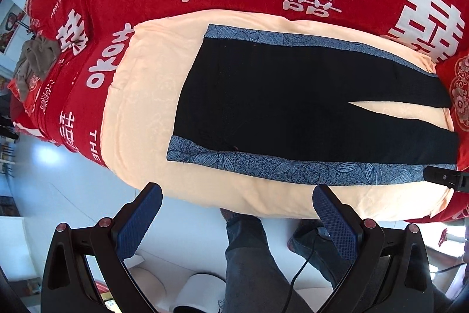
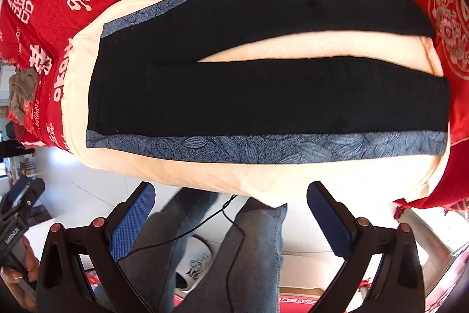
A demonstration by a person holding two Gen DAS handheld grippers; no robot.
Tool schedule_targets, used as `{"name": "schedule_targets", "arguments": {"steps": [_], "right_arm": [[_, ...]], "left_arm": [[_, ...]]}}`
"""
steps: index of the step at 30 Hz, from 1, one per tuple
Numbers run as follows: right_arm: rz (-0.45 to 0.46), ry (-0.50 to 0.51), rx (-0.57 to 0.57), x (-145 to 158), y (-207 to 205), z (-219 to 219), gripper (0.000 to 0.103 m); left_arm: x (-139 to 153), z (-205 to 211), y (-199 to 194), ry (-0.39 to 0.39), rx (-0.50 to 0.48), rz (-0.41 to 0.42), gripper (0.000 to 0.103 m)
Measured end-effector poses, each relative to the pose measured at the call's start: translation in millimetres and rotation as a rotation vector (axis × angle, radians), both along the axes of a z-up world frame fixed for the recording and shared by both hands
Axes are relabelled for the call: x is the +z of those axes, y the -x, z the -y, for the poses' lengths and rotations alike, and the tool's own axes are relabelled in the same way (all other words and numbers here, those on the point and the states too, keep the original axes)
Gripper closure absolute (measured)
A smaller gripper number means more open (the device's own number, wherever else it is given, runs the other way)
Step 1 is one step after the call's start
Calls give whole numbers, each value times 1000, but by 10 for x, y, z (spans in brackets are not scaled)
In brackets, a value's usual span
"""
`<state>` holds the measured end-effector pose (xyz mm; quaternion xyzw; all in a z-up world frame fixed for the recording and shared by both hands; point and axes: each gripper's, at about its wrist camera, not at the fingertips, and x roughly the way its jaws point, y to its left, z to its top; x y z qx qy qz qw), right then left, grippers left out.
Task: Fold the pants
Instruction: 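Lower both grippers onto the blue patterned side panel of the trousers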
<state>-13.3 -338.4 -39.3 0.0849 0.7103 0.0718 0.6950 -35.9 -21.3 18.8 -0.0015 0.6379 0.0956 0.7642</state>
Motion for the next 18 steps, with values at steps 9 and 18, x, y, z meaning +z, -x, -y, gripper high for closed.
{"name": "schedule_targets", "arguments": {"steps": [9,18], "right_arm": [[14,-111,-53,-215,160,-310,0],[-29,-499,-110,-1126,225,-1190,0]], "left_arm": [[-474,-474,6,59,54,-5,0],[-1238,-937,-10,191,108,14,0]]}}
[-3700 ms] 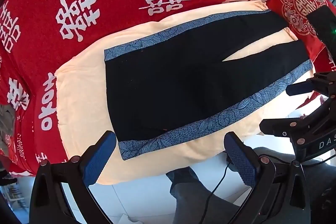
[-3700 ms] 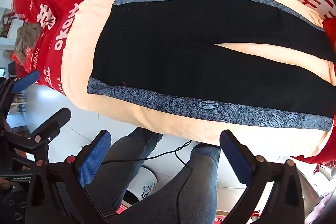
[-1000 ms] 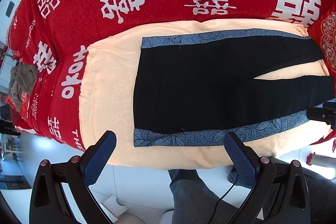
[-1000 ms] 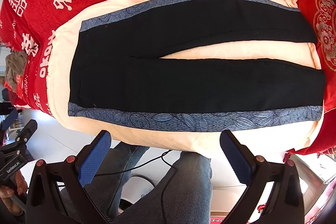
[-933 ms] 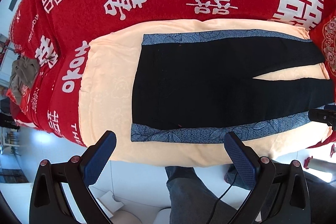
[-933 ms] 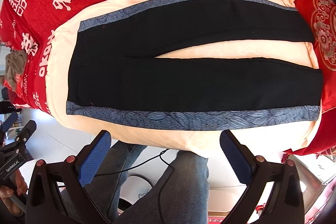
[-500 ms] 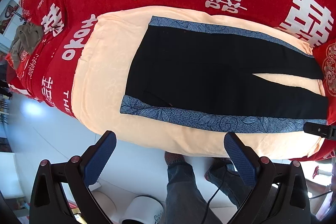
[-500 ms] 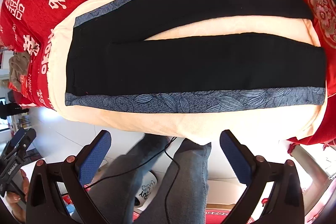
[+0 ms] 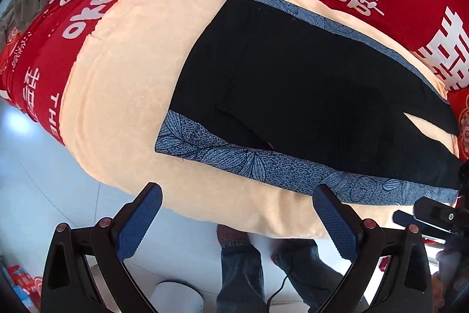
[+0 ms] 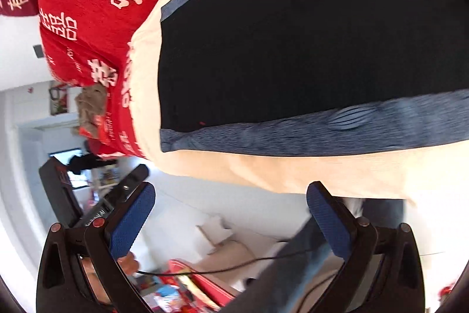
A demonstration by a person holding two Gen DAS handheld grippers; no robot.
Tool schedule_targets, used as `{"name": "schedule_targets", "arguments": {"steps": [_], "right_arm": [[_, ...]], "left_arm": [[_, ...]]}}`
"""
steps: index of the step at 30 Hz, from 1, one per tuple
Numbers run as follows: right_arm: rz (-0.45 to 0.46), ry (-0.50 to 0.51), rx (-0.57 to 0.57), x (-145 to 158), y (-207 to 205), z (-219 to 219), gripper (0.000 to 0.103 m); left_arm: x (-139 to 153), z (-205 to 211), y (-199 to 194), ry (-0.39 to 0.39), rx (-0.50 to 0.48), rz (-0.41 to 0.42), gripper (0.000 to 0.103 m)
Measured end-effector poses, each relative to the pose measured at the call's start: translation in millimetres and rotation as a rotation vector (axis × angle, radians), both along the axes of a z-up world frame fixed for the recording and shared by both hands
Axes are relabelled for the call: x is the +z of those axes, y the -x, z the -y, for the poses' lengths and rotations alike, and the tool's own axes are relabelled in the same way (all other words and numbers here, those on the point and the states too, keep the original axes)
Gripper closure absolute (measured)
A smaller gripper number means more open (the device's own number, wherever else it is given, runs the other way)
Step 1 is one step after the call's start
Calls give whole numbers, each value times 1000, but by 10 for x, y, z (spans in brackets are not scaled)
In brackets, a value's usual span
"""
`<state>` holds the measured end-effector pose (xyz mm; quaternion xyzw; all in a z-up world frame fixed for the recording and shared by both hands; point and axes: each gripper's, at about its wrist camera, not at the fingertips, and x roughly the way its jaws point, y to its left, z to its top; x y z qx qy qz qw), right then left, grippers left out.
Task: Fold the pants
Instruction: 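Lower both grippers onto the blue patterned side panel of the trousers, then grasp the patterned panel with both grippers and fold it over the other leg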
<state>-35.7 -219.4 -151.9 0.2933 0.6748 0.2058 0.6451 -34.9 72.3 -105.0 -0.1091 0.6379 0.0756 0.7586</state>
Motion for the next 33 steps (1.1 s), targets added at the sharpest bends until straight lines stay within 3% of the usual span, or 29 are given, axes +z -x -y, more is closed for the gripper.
{"name": "schedule_targets", "arguments": {"steps": [5,8,10,15,17,18,23,27,30,32,33], "right_arm": [[-39,-117,-37,-540,105,-309,0],[-28,-158,-73,-799,141,-385,5],[-24,-189,-119,-944,159,-376,11],[-16,-278,-237,-1131,124,-310,46],[-32,-310,-277,-1185,68,-300,82],[-23,-332,-288,-1163,32,-304,91],[85,-361,-206,-777,-41,-389,93],[104,-327,-113,-642,12,-452,94],[92,-288,-82,-679,67,-464,89],[74,-268,-89,-722,118,-371,87],[67,-257,-102,-746,152,-291,82]], "left_arm": [[-363,-167,2,107,12,22,0],[-527,-265,0,181,22,29,14],[-652,-332,-13,232,37,13,14],[-839,-419,-22,331,75,-4,14],[-875,-403,-38,367,79,-5,14],[-893,-392,-47,387,83,-8,14],[-918,-376,-168,495,140,12,14],[-962,-498,-362,514,251,53,15],[-1118,-502,-463,489,279,8,63],[-1123,-515,-442,483,264,26,74],[-1122,-518,-424,476,246,26,84]]}}
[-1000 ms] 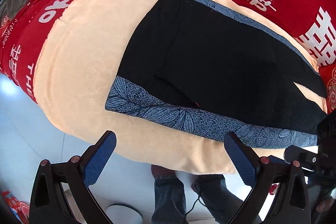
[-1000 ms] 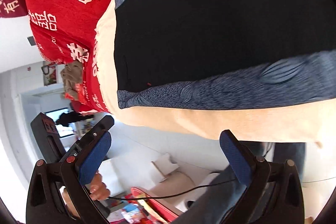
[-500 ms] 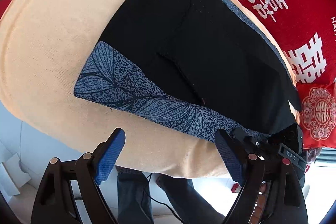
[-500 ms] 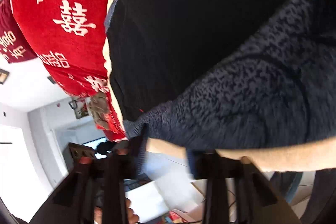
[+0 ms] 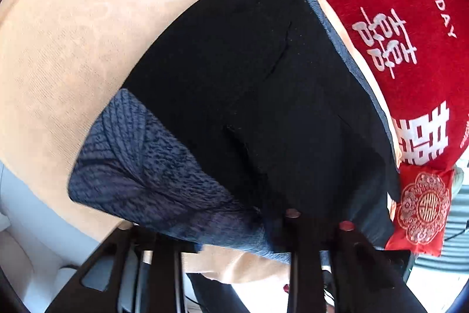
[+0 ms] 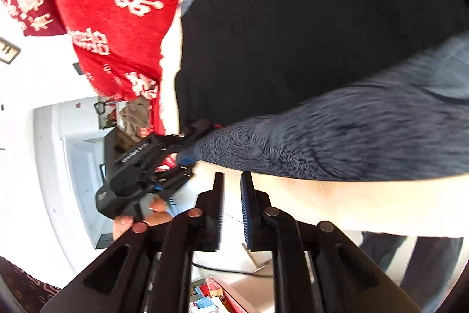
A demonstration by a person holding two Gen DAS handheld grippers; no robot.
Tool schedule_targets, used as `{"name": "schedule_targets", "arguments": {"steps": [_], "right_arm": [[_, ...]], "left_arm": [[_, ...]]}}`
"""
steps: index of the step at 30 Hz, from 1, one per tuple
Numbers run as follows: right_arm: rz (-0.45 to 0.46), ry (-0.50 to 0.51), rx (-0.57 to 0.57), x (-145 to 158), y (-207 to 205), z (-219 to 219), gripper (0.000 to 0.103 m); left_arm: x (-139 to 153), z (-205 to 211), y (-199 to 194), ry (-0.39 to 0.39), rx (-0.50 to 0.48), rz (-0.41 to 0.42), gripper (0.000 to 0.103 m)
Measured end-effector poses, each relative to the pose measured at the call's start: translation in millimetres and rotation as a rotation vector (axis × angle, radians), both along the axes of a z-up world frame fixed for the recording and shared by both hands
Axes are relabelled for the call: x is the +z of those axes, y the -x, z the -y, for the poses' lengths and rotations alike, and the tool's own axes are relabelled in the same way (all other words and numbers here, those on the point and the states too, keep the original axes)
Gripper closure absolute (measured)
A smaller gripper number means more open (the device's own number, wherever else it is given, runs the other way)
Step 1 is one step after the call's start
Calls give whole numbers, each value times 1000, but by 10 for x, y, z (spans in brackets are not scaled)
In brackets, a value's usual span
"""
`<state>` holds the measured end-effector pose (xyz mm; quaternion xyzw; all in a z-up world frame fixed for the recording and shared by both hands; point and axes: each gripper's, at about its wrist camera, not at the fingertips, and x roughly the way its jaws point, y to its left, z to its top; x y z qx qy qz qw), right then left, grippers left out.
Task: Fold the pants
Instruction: 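Grasp the patterned panel with both grippers and fold it over the other leg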
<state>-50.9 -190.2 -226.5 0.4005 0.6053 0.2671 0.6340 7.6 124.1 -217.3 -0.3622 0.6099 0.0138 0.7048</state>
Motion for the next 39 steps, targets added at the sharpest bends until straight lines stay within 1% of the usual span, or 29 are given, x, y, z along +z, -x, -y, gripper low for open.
{"name": "schedule_targets", "arguments": {"steps": [2,3,6,9,12,13,14,15,16,17,20,24,26,28,30,32,34,36,37,39], "right_arm": [[-8,26,-42,-31,84,173,55],[-14,30,-75,-49,135,303,51],[-39,20,-188,-139,265,677,50],[-38,-68,-310,-219,384,992,50],[-27,-144,-399,-265,385,1084,50],[-39,-178,-439,-295,386,1098,54],[-56,-201,-479,-330,399,1110,78],[-75,-202,-506,-337,404,1109,94],[-90,-179,-517,-302,410,1110,99],[-84,-153,-505,-226,376,1052,99],[-1,-47,-402,212,260,961,99],[104,49,-250,755,-132,944,99],[143,74,-186,945,-408,982,99],[166,77,-136,1107,-689,996,98],[178,81,-100,1208,-957,1052,98],[183,80,-72,1289,-1300,1096,96],[163,77,-54,1284,-1719,1113,95],[129,87,-47,1227,-2145,1077,95],[115,95,-45,1179,-2318,1083,95],[69,114,-40,998,-2690,1065,95]], "left_arm": [[9,-14,20,13,-18,13,84],[13,-20,20,19,-24,17,84],[35,13,0,6,-61,23,84],[19,14,9,-1,-86,19,84],[-6,-33,63,11,-88,13,84],[-14,-30,56,14,-85,9,84],[-12,-34,61,17,-83,7,84],[0,-34,58,18,-82,7,84],[24,-28,46,16,-84,9,84],[54,-29,45,13,-86,15,84],[181,-60,36,15,-81,33,84],[456,-70,-41,20,-56,75,84],[607,-49,-150,14,-40,97,84],[751,-24,-318,12,-24,117,84],[872,10,-521,6,-11,146,84],[967,51,-813,-15,-11,182,84],[988,89,-1176,-44,-12,198,84],[908,130,-1533,-59,-4,198,84],[845,158,-1727,-80,-4,196,83],[674,249,-2047,-156,-23,177,83]]}}
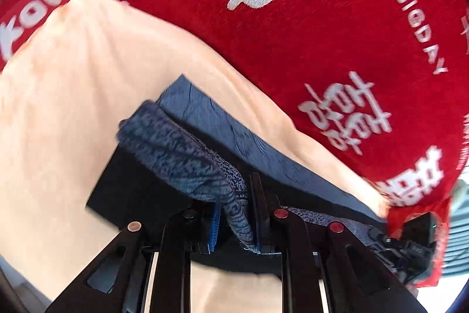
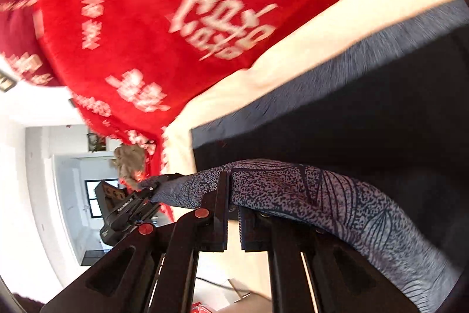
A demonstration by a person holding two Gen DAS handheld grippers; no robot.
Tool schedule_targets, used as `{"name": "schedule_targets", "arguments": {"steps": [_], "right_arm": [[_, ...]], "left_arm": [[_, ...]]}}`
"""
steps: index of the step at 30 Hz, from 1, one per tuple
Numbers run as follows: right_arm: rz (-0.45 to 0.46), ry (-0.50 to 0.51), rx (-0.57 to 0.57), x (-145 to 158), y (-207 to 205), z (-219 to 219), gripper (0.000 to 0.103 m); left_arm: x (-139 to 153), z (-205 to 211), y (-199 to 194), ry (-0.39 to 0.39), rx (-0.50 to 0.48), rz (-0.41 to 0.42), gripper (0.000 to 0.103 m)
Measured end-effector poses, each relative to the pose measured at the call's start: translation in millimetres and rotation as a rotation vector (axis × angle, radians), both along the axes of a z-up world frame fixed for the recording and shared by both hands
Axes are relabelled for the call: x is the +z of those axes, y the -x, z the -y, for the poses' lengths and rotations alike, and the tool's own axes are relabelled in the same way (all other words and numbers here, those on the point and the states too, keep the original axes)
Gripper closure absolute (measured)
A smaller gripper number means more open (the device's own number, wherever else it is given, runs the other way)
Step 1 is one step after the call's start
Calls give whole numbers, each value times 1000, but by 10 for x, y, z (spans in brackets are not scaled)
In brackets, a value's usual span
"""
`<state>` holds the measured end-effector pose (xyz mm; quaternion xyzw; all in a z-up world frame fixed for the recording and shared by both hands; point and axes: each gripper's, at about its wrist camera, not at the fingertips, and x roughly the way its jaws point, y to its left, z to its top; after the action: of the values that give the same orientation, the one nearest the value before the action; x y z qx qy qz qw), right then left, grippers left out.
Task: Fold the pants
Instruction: 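Grasp the patterned panel with both grippers and fold it over the other leg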
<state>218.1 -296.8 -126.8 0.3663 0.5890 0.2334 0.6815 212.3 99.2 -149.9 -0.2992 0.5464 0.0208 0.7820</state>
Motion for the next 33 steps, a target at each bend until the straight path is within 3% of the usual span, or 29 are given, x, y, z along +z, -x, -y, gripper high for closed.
{"name": "schedule_targets", "arguments": {"steps": [6,9,10,11,12,13,15,16,17,19,20,23,26,27,30,33], "right_arm": [[-110,112,59,-656,-634,-68,95],[-126,107,52,-743,-718,-62,91],[-117,107,68,-694,-715,-83,78],[-101,114,85,-634,-695,-95,53],[-75,131,109,-517,-668,-135,40],[-54,150,129,-419,-646,-179,23],[15,209,178,-137,-536,-284,23],[52,222,205,-29,-475,-349,27],[77,228,229,13,-451,-375,40],[99,266,311,35,-402,-568,57],[98,288,348,-24,-395,-630,61],[77,372,410,-330,-491,-818,61],[117,446,413,-502,-633,-854,61],[140,438,402,-508,-699,-842,61],[175,450,340,-442,-851,-739,61],[151,379,239,-316,-916,-479,61]], "left_arm": [[-594,153,-539,-126,13,-120,79],[-560,167,-589,-151,16,-140,79],[-484,174,-580,-157,7,-146,79],[-384,164,-538,-160,8,-131,79],[-266,150,-485,-173,10,-117,74],[-160,134,-435,-206,16,-110,54],[70,106,-303,-295,49,-69,35],[143,105,-256,-313,40,-52,35],[158,127,-242,-318,17,-57,35],[70,204,-276,-318,-27,-80,35],[-29,269,-320,-323,-47,-101,35],[-357,542,-473,-352,-85,-126,35],[-586,660,-619,-505,-76,-141,34],[-640,663,-667,-522,-76,-139,30],[-638,683,-726,-538,-80,-143,28],[-484,724,-654,-499,-89,-173,29]]}}
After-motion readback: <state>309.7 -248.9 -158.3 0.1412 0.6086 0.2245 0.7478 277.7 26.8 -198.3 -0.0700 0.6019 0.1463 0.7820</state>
